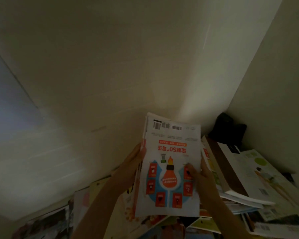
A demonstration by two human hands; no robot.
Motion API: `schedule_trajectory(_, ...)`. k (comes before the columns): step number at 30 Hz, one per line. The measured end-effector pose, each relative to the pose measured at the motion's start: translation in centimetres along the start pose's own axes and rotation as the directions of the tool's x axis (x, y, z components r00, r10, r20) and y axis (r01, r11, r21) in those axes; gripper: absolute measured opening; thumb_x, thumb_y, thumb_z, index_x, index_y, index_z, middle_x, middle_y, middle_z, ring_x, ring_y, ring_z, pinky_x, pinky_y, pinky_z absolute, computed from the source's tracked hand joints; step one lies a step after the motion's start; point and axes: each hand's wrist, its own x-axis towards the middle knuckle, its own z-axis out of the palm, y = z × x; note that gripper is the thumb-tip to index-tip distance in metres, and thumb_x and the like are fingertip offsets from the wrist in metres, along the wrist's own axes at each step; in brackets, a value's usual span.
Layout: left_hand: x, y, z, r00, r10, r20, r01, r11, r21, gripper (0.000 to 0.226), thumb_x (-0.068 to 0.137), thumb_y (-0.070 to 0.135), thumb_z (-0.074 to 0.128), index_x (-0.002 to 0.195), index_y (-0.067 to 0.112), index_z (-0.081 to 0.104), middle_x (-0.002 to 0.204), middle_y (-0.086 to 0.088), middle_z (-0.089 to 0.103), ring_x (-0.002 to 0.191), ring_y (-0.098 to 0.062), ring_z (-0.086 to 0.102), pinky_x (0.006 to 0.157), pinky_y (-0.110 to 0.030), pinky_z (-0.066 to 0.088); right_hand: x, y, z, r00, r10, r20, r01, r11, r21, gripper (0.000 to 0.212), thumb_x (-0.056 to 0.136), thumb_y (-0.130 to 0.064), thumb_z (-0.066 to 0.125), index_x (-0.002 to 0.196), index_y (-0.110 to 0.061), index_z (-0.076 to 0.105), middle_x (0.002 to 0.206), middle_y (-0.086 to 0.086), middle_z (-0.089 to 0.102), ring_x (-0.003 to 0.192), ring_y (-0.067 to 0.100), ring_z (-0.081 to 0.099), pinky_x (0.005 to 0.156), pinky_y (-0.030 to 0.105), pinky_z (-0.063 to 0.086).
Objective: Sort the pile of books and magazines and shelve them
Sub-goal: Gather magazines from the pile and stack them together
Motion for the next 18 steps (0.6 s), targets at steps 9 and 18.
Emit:
schedule_trajectory(9,0.7,-1.4,0.2,0.974,0.106,-0.200,-0.084,0.990,0.114,0.031,0.091,0.032,0.050,0.117,0.016,0.053,0.094,-0.008,0.072,0.080,-0.029,0.070,0.066,-0.040,0.058,0.2,1.2,-0.4,0.998,0.056,-0.018,-0.056,0.998,-0.012,0.018,0.091,-0.015,0.053,0.108,-0.012,0.058,0.098,0.013,0.072,0.088,0.035,0.069,0.078,0.059,0.053)
schedule_trajectory(18,1.1,-2.9,-1.4,0.980,-0.097,-0.172,0.108,0.993,0.056,0.036,0.092,0.046,0.041,0.112,0.022,0.059,0.102,-0.022,0.065,0.087,-0.031,0.063,0.081,-0.047,0.055,0.2,2.0,-0.4,0.997,0.061,-0.041,-0.062,0.998,-0.026,0.021,0.090,-0.014,0.055,0.111,-0.014,0.057,0.098,0.011,0.072,0.085,0.032,0.071,0.072,0.052,0.057)
